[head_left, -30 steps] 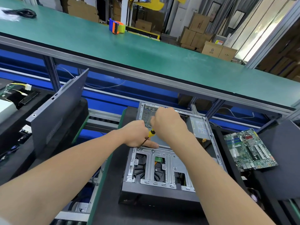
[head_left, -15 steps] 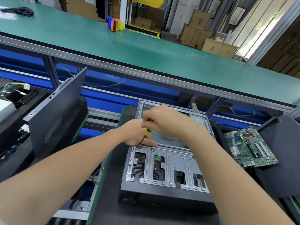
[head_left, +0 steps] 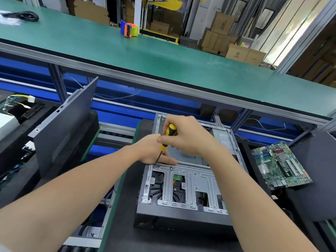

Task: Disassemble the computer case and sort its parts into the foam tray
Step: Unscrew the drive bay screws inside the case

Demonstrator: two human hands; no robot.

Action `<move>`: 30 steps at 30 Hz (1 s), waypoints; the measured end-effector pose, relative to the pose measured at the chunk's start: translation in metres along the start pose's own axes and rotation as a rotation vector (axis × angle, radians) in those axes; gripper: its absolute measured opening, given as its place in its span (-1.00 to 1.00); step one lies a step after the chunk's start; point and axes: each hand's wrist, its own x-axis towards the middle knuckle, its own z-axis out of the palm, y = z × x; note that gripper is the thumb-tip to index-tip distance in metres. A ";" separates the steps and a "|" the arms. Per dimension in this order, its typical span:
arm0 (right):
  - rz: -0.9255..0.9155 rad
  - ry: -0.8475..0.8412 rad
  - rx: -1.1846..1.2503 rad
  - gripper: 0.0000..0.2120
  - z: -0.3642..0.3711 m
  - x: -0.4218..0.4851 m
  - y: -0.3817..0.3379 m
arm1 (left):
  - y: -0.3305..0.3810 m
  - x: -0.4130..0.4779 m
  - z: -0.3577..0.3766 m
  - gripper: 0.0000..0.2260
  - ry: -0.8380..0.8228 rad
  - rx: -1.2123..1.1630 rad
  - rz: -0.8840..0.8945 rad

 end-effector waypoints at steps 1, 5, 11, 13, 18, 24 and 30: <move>0.037 0.023 -0.003 -0.72 0.002 0.000 -0.001 | -0.001 0.000 0.001 -0.52 -0.002 -0.021 -0.008; 0.277 0.165 -0.185 -0.45 0.020 0.000 -0.013 | 0.001 0.003 0.001 -0.28 -0.019 0.252 0.057; 0.493 0.195 -0.424 -0.39 0.020 0.007 -0.022 | 0.002 0.005 -0.003 0.07 -0.086 0.364 0.087; 0.471 0.177 -0.385 -0.44 0.020 0.009 -0.020 | 0.001 0.005 -0.005 0.25 -0.140 0.340 0.078; 0.286 0.072 -0.343 -0.49 0.014 0.006 -0.017 | -0.001 0.002 0.001 -0.25 -0.035 0.254 0.073; 0.133 -0.099 -0.322 -0.53 -0.001 0.008 -0.014 | 0.000 0.000 0.001 -0.43 -0.031 0.162 0.018; -0.047 -0.193 -0.256 -0.77 -0.008 0.003 -0.014 | -0.002 0.000 0.002 -0.54 -0.009 0.020 -0.028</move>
